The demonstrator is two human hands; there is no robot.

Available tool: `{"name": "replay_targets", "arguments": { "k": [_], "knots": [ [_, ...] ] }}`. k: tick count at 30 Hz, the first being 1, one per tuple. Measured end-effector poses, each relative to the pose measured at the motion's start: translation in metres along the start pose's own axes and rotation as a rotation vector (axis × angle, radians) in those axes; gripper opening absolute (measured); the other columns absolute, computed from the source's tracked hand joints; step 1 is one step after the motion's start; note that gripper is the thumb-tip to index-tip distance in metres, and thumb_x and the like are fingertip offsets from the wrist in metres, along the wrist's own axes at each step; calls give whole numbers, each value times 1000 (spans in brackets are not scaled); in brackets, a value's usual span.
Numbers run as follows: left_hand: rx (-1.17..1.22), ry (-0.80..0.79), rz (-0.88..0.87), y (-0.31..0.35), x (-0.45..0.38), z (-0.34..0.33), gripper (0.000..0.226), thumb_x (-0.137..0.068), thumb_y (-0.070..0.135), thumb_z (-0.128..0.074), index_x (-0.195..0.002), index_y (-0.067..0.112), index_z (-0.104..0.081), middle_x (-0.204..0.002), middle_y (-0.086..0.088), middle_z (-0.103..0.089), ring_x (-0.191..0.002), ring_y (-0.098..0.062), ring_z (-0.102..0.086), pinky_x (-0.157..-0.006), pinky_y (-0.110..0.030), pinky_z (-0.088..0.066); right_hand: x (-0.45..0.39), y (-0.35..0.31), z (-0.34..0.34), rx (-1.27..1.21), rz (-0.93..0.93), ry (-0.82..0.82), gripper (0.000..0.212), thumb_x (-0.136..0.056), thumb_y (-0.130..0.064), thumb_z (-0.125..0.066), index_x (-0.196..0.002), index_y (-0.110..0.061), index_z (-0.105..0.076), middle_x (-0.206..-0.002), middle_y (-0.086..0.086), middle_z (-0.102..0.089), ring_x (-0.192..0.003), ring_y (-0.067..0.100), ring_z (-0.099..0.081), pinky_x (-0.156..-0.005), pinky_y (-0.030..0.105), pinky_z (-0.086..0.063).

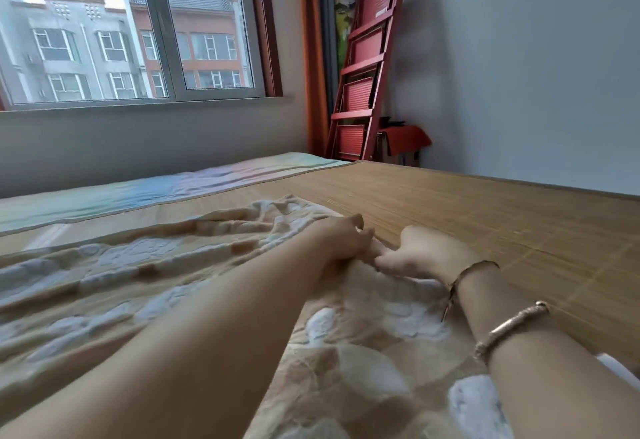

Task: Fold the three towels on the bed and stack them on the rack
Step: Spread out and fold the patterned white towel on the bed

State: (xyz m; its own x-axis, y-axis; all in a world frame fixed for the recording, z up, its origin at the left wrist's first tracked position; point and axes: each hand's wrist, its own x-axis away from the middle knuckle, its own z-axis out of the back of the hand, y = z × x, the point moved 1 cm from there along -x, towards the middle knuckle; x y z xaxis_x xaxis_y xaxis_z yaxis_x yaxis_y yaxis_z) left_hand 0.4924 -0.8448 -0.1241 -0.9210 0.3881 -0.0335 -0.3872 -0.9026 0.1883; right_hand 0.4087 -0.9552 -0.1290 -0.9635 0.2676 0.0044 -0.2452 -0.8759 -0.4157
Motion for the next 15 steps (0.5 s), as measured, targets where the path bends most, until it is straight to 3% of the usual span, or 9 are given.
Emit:
{"name": "replay_targets", "arguments": {
  "k": [3,5,6,8,10,12,15],
  "knots": [
    [45,1,79,-2,-5,1,55,-90,53,-41,-138,26,-39,-138,-17,-48,-128,-36,-42,-104,-46,-37,-3,-2,2,-56,47,-108,43,-79,-54,-60,-92,-13,-60,-96,5,-62,-94,23,-58,-75,30,-44],
    [63,4,105,-3,1,2,63,-78,54,-49,-133,24,-43,-137,-19,-48,-129,-38,-40,-105,-48,-36,-5,-10,1,-99,114,-129,31,-75,-47,-63,-71,-18,-54,-81,3,-59,-82,22,-55,-69,30,-42],
    [102,19,109,-5,5,5,60,-74,50,-54,-125,22,-47,-133,-18,-52,-125,-36,-44,-101,-46,-41,-4,-15,0,-116,140,-147,32,-72,-46,-64,-65,-19,-48,-76,2,-57,-80,21,-54,-69,31,-43],
    [224,70,109,-14,19,19,37,-75,34,-61,-107,17,-53,-114,-12,-60,-98,-23,-54,-78,-30,-47,3,-27,-3,-131,191,-163,28,-73,-44,-66,-67,-22,-50,-77,1,-60,-82,21,-59,-74,32,-46],
    [340,133,117,-26,35,36,19,-85,17,-58,-103,13,-58,-87,-1,-57,-72,-12,-49,-58,-20,-40,16,-34,-7,-145,203,-169,24,-77,-47,-65,-78,-23,-60,-82,-1,-65,-83,19,-62,-74,30,-48],
    [558,177,153,-54,58,64,19,-88,5,-52,-104,5,-63,-77,-2,-52,-68,-13,-51,-55,-20,-43,37,-57,-5,-158,183,-218,32,-76,-47,-64,-89,-18,-65,-86,0,-67,-82,16,-62,-71,29,-49],
    [819,250,179,-97,101,106,19,-88,-4,-47,-90,5,-63,-84,-10,-57,-78,-20,-56,-50,-24,-51,71,-110,0,-215,270,-338,24,-83,-33,-56,-88,-12,-66,-80,2,-67,-80,17,-63,-68,26,-48]
  ]
}}
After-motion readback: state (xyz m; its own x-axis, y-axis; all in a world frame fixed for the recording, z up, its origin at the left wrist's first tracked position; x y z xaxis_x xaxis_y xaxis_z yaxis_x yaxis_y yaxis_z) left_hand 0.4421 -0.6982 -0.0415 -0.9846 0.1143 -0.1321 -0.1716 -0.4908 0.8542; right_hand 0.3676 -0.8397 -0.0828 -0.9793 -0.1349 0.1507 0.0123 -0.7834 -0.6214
